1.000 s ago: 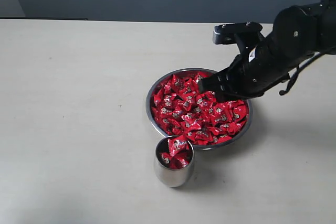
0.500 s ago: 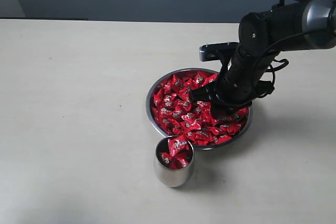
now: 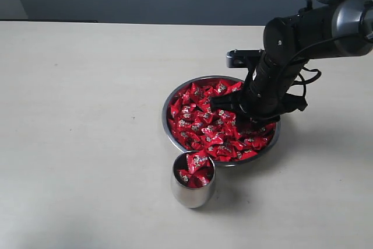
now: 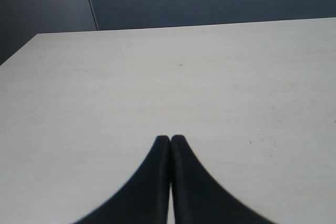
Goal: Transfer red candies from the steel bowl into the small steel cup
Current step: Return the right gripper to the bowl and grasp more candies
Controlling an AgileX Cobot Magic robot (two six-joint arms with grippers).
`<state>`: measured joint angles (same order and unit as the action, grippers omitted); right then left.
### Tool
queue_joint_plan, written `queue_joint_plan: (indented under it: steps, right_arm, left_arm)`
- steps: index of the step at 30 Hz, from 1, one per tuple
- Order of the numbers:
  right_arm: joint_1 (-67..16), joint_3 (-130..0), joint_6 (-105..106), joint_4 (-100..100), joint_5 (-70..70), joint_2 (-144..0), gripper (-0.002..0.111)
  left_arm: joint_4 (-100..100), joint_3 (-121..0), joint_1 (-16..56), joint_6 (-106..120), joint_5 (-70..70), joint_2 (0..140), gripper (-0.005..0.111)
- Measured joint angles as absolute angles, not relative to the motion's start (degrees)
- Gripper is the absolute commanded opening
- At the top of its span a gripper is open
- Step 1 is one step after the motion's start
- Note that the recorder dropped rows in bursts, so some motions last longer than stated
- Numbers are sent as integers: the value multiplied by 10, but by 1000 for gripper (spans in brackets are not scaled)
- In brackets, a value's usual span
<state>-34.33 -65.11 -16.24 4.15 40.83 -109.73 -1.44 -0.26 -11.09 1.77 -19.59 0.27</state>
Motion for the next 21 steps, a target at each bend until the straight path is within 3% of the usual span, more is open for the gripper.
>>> queue_joint_plan:
  steps: [8,13,21]
  right_arm:
    - [-343,-652,-163,26,409,-1111,34]
    - [-343,-652,-152,26,409,-1124,51]
    - [-344,-652,-140,25,409,-1128,51]
  left_arm:
    - [-14,-3,-111,18,-196,3,0]
    - [-14,-3,-111,18,-196,3,0]
    - [-14,-3,-111,18,-196,3,0]
